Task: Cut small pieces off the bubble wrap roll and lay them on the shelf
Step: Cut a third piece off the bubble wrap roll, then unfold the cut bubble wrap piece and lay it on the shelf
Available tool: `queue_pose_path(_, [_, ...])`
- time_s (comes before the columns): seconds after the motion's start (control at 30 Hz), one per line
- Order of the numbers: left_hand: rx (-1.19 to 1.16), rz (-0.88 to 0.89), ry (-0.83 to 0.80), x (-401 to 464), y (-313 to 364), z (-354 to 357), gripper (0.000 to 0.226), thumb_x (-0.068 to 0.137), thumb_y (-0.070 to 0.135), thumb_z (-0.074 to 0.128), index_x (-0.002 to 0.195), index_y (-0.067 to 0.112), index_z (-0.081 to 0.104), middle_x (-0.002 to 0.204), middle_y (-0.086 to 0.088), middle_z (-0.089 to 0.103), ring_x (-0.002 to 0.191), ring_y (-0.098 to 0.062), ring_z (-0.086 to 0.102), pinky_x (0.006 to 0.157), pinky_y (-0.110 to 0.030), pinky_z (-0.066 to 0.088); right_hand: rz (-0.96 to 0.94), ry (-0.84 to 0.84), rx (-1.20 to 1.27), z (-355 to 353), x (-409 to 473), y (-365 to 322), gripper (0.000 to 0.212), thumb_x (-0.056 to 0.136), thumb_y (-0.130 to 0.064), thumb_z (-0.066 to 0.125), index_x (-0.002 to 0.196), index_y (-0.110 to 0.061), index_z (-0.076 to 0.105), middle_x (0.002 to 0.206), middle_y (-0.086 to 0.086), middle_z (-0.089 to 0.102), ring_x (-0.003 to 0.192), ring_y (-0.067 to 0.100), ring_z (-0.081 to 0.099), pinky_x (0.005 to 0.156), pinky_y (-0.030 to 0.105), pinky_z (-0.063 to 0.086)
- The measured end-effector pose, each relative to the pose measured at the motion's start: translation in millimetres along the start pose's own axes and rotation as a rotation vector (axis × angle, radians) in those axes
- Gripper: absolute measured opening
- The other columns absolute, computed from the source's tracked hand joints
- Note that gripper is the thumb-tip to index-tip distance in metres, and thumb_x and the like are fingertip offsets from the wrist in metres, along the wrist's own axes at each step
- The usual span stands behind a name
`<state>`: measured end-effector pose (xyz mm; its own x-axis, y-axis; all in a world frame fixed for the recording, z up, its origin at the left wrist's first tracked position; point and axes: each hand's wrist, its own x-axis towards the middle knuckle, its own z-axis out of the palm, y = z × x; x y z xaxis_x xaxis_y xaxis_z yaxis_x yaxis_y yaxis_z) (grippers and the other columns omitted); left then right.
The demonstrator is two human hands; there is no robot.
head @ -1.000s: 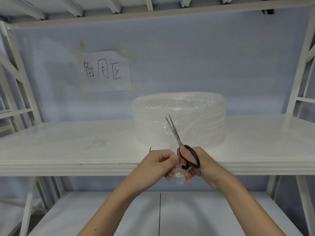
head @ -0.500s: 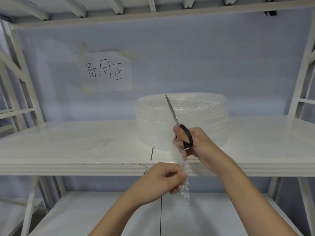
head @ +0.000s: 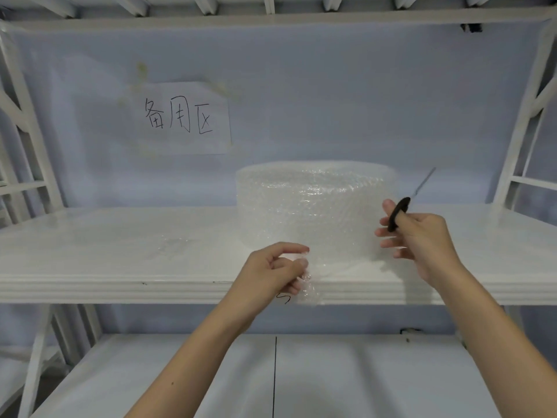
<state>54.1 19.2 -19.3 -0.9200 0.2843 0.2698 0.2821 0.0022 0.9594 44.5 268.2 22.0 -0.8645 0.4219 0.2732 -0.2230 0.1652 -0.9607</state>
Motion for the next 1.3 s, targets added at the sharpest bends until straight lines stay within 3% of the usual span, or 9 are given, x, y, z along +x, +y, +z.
queue_pose_path(0.13, [-0.005, 0.023, 0.018, -0.1, 2.1, -2.1, 0.017, 0.094, 0.01, 0.059, 0.108, 0.018, 0.066, 0.069, -0.004, 0.072, 0.055, -0.014, 0.06, 0.06, -0.023, 0.053, 0.077, 0.106, -0.285, -21.7, 15.9, 15.7, 0.049, 0.088, -0.045, 0.059, 0.078, 0.002, 0.071, 0.068, 0.015, 0.073, 0.048, 0.023, 0.062, 0.045, 0.026, 0.048])
queue_pose_path(0.3, [0.005, 0.026, 0.037, 1.0, 2.7, -4.1, 0.02, 0.095, 0.006, 0.053, 0.094, 0.015, 0.071, 0.065, -0.001, 0.068, 0.053, -0.015, 0.057, 0.054, -0.021, 0.048, 0.167, -0.049, -0.733, -26.9, 27.5, 19.5, 0.049, 0.088, -0.043, 0.054, 0.069, 0.0, 0.066, 0.053, 0.009, 0.064, 0.043, 0.022, 0.055, 0.046, 0.025, 0.044])
queue_pose_path(0.4, [-0.01, 0.029, 0.055, 1.2, 2.3, -3.5, 0.024, 0.094, 0.004, 0.051, 0.094, 0.014, 0.072, 0.07, -0.001, 0.068, 0.053, -0.015, 0.057, 0.056, -0.027, 0.044, 0.129, -0.112, -1.033, -18.3, 34.0, 20.8, 0.049, 0.088, -0.051, 0.049, 0.072, -0.005, 0.057, 0.067, 0.009, 0.061, 0.06, 0.026, 0.056, 0.055, 0.028, 0.041])
queue_pose_path(0.53, [-0.013, 0.048, 0.105, 2.1, 1.5, -8.6, 0.024, 0.096, 0.008, 0.053, 0.096, 0.017, 0.074, 0.075, 0.001, 0.073, 0.054, -0.016, 0.055, 0.056, -0.023, 0.049, 0.159, -0.167, -1.276, -9.4, 36.1, 16.3, 0.057, 0.096, -0.049, 0.028, 0.128, -0.01, 0.054, 0.126, 0.013, 0.059, 0.104, 0.032, 0.056, 0.08, 0.037, 0.04])
queue_pose_path(0.63, [-0.032, 0.039, 0.118, 1.1, 1.9, -14.0, 0.022, 0.096, 0.008, 0.054, 0.097, 0.016, 0.075, 0.074, 0.002, 0.073, 0.056, -0.015, 0.055, 0.054, -0.021, 0.05, 0.167, -0.171, -1.34, -8.2, 35.6, 17.9, 0.058, 0.097, -0.047, 0.025, 0.13, -0.009, 0.053, 0.125, 0.012, 0.06, 0.102, 0.031, 0.055, 0.079, 0.036, 0.039])
queue_pose_path(0.73, [-0.045, 0.035, 0.115, -0.4, 3.7, -16.9, 0.022, 0.095, 0.008, 0.055, 0.097, 0.016, 0.075, 0.076, 0.002, 0.074, 0.057, -0.014, 0.055, 0.055, -0.02, 0.05, 0.116, -0.136, -1.365, -11.2, 36.8, 23.5, 0.048, 0.094, -0.049, 0.034, 0.097, -0.01, 0.06, 0.084, 0.004, 0.059, 0.078, 0.025, 0.056, 0.066, 0.032, 0.042])
queue_pose_path(1.0, [-0.016, 0.066, 0.123, 0.2, 7.4, -24.0, 0.021, 0.093, 0.007, 0.058, 0.097, 0.017, 0.076, 0.083, 0.002, 0.075, 0.061, -0.008, 0.056, 0.055, -0.015, 0.049, -0.231, 0.191, -1.2, -2.1, 2.4, 5.4, 0.04, 0.092, -0.025, 0.042, 0.056, -0.008, 0.045, 0.06, 0.009, 0.052, 0.055, 0.03, 0.051, 0.053, 0.03, 0.037])
queue_pose_path(1.13, [0.04, 0.115, 0.142, 3.0, 6.9, -25.0, 0.02, 0.094, 0.015, 0.06, 0.101, 0.022, 0.077, 0.097, 0.009, 0.077, 0.085, -0.007, 0.066, 0.076, -0.015, 0.05, -0.457, -0.14, -0.851, 48.1, -58.8, -27.6, 0.046, 0.086, -0.051, 0.047, 0.057, -0.016, 0.053, 0.054, 0.001, 0.057, 0.062, 0.026, 0.057, 0.057, 0.034, 0.043])
queue_pose_path(1.3, [0.072, 0.139, 0.162, -0.6, 8.8, -30.6, 0.021, 0.093, 0.022, 0.061, 0.103, 0.031, 0.077, 0.105, 0.011, 0.075, 0.102, 0.0, 0.065, 0.088, -0.016, 0.046, -0.206, -0.625, -0.413, 95.3, -77.1, -24.0, 0.059, 0.074, -0.074, 0.055, 0.104, -0.027, 0.073, 0.098, -0.003, 0.075, 0.095, 0.008, 0.069, 0.088, 0.037, 0.056])
